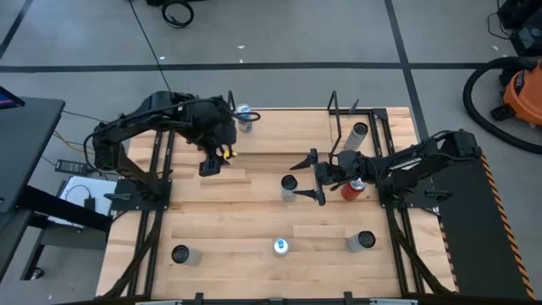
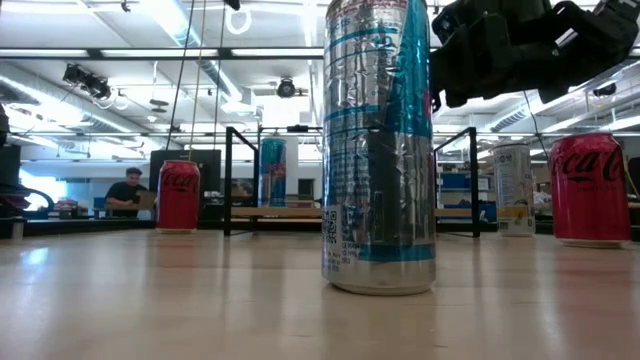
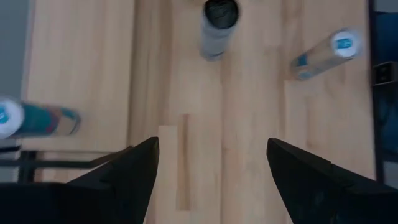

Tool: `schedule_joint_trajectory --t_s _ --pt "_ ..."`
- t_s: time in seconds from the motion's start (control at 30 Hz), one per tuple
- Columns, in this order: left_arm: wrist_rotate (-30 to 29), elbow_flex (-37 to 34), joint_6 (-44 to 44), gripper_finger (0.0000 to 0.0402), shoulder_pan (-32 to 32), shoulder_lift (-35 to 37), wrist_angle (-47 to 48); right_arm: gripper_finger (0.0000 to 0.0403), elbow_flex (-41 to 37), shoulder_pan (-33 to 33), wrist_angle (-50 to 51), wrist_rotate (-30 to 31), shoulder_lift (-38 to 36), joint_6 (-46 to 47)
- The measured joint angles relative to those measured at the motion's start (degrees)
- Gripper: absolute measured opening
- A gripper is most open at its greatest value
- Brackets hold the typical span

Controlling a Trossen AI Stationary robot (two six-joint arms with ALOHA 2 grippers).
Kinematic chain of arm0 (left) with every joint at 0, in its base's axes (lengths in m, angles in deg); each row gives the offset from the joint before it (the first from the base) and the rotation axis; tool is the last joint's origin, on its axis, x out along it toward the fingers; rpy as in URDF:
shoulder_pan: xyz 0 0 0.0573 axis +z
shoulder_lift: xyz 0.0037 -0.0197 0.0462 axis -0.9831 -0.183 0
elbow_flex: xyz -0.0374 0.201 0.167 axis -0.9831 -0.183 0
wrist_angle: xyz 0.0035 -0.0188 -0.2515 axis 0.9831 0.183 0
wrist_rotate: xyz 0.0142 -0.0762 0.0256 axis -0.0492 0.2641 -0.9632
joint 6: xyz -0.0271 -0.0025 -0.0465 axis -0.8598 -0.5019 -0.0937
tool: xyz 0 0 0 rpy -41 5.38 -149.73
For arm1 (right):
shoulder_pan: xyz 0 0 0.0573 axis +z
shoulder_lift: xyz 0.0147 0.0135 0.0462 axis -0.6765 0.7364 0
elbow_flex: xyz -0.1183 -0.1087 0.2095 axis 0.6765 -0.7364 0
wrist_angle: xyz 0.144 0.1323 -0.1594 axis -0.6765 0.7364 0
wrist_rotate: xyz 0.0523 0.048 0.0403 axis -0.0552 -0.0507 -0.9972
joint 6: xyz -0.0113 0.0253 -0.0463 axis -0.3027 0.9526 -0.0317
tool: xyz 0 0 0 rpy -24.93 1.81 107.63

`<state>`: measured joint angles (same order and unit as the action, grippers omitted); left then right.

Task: Place canned beverage on shelf
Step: Put the top white-blue soda can on the shelf

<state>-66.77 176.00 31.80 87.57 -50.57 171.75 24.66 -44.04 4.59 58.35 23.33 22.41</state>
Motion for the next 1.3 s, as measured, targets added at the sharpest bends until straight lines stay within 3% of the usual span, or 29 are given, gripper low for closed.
schedule_joint_trajectory --t_s 0.2,0.57,0.97,1.2,1.3 --pt "-0.27 0.00 -1.74 0.0299 2.52 0.86 0.37 0.0386 0.00 0.23 -0.26 -0.04 -0.02 0.17" --pt "-0.14 0.00 -2.80 0.0299 0.13 0.99 -1.85 0.0386 0.02 0.27 0.77 -0.04 -0.02 0.42" --pt "-0.44 -0.02 -6.26 0.0299 -1.85 -0.84 -27.44 0.0386 0.02 0.26 0.56 -0.04 -0.02 -1.21" --pt "-11.67 -0.02 -5.94 0.0299 -5.26 -4.27 -32.02 0.0386 0.04 0.26 -0.12 -0.02 -0.07 -2.38" --pt "-13.22 0.00 -6.97 0.0299 -6.25 -5.95 -31.96 0.0386 0.04 0.26 -0.50 -0.02 -0.07 -3.45"
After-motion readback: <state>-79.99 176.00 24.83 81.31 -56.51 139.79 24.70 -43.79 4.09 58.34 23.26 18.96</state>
